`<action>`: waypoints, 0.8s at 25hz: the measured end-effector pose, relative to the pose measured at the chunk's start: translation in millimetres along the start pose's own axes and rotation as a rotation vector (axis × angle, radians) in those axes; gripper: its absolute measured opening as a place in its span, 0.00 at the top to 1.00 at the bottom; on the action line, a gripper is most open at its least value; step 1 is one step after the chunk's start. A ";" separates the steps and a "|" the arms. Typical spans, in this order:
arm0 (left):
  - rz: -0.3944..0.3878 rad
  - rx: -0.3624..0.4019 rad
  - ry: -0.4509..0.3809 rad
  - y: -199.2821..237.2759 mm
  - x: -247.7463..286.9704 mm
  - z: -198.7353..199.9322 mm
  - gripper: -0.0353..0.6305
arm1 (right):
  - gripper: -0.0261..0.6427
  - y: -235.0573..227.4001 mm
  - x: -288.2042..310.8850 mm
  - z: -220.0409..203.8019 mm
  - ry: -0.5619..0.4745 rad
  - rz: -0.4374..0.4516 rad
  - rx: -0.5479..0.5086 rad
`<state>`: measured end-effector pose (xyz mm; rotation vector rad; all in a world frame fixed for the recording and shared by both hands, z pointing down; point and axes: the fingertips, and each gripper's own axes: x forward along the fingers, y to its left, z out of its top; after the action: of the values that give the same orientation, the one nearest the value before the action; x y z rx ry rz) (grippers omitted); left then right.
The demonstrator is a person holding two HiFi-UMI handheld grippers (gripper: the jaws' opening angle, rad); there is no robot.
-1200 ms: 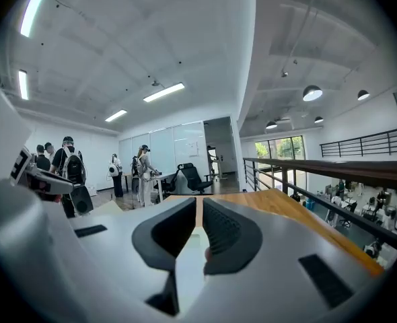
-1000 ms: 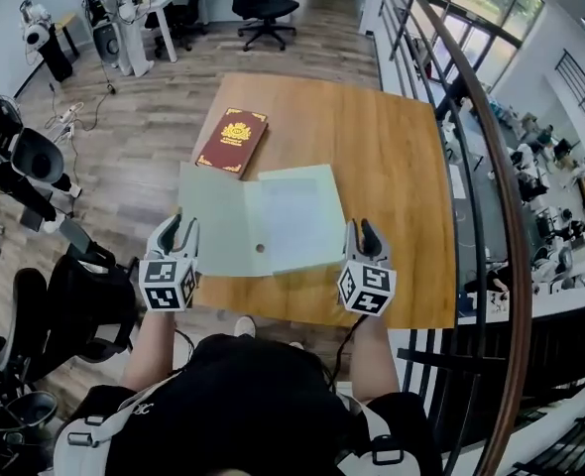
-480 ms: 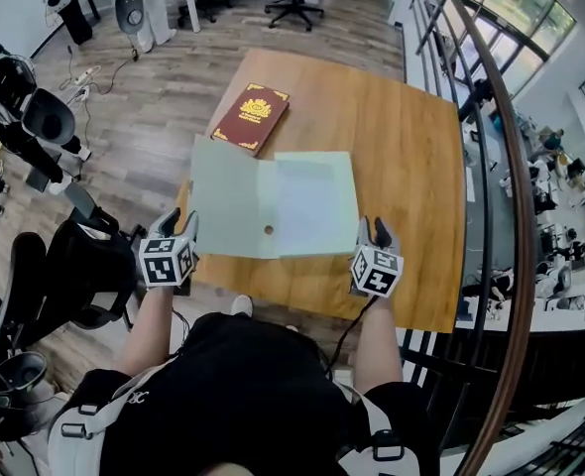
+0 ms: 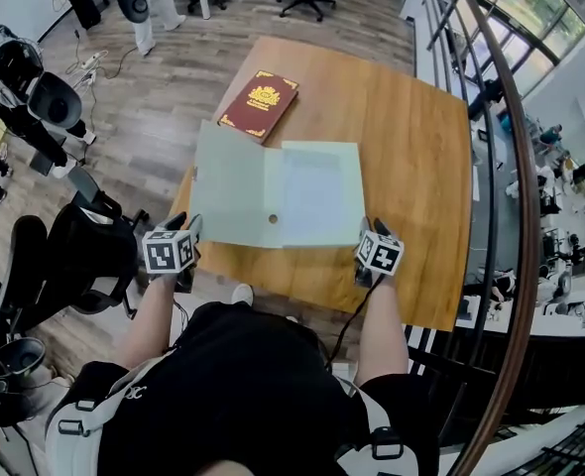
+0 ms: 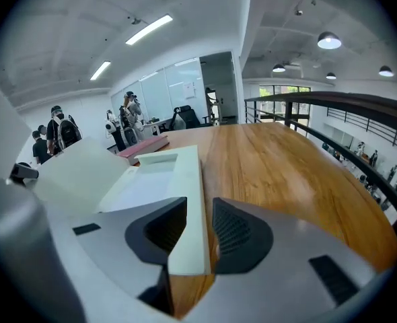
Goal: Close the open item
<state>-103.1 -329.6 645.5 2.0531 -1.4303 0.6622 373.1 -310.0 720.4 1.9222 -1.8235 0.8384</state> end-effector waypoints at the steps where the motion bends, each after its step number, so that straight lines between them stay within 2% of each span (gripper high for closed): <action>1: -0.009 -0.017 0.010 0.7 1.2 -4.0 0.74 | 0.81 -2.1 5.0 -2.9 0.013 0.007 0.019; 6: -0.052 -0.119 0.041 3.3 3.3 -17.3 0.74 | 0.77 -6.3 18.7 -21.5 0.060 0.067 0.121; 10: -0.144 -0.212 0.051 -1.1 6.6 -23.3 0.74 | 0.77 -3.6 19.0 -28.1 0.050 0.119 0.207; 12: -0.167 -0.253 0.041 -1.5 7.9 -22.9 0.86 | 0.77 4.7 19.9 -33.5 0.074 0.194 0.250; 16: -0.222 -0.345 -0.006 -3.7 6.5 -10.9 0.94 | 0.81 19.2 16.1 -43.8 0.133 0.287 0.273; 18: -0.250 -0.343 -0.023 -7.6 4.4 -1.4 0.94 | 0.81 23.3 13.9 -46.0 0.147 0.299 0.260; 20: -0.260 -0.309 -0.032 -12.1 1.7 5.6 0.94 | 0.81 27.8 12.4 -48.3 0.155 0.310 0.260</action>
<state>-90.6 -331.1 640.6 1.9611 -1.1702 0.2833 337.4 -292.1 761.1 1.6797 -2.0274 1.3447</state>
